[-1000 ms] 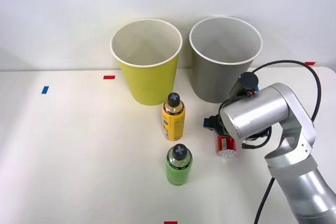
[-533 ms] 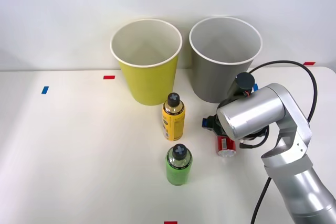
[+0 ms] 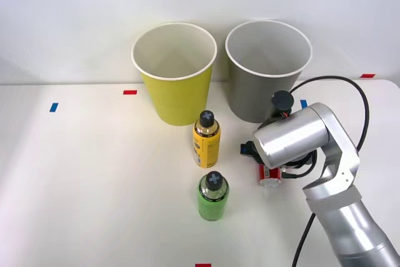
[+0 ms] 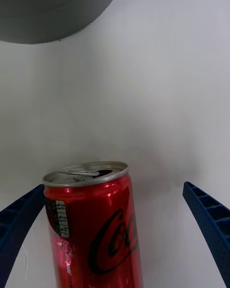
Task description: Put cans in the gray bin, plastic bottles in the light green bin
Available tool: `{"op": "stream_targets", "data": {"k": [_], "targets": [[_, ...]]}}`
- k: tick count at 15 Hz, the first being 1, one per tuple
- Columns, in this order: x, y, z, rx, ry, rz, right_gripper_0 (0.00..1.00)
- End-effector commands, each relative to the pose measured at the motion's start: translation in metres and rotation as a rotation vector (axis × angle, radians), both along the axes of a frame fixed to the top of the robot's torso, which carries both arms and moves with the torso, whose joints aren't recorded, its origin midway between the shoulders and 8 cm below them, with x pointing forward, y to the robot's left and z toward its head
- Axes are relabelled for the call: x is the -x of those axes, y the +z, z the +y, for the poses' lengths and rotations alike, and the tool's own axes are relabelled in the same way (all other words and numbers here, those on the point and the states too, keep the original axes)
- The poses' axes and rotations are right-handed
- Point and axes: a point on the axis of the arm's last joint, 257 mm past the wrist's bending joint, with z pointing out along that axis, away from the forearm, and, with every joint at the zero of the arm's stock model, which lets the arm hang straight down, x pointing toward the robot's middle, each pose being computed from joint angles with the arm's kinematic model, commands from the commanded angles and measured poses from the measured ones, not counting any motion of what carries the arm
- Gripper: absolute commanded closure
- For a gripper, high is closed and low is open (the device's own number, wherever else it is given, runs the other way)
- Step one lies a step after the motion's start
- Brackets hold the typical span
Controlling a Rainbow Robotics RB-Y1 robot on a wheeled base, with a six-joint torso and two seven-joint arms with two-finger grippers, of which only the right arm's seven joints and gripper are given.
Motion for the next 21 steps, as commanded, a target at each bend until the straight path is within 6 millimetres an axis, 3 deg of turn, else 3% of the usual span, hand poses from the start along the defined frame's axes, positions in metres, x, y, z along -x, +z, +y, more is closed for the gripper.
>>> {"op": "stream_targets", "data": {"k": [1, 2, 3, 4, 11, 16, 21], "targets": [[0.0, -0.001, -0.001, 0.012, 0.012, 0.002, 0.48], [0.0, -0.001, -0.001, 0.015, 0.019, 0.003, 0.81], [0.0, -0.001, -0.001, 0.021, 0.026, 0.004, 0.97], [0.0, -0.001, -0.001, 0.022, 0.031, 0.004, 1.0], [0.0, 0.001, 0.006, 0.028, 0.056, 0.004, 1.0], [-0.007, 0.028, 0.005, -0.005, 0.216, -0.032, 1.0], [0.031, 0.06, -0.015, 0.052, 0.384, -0.147, 1.0]]}}
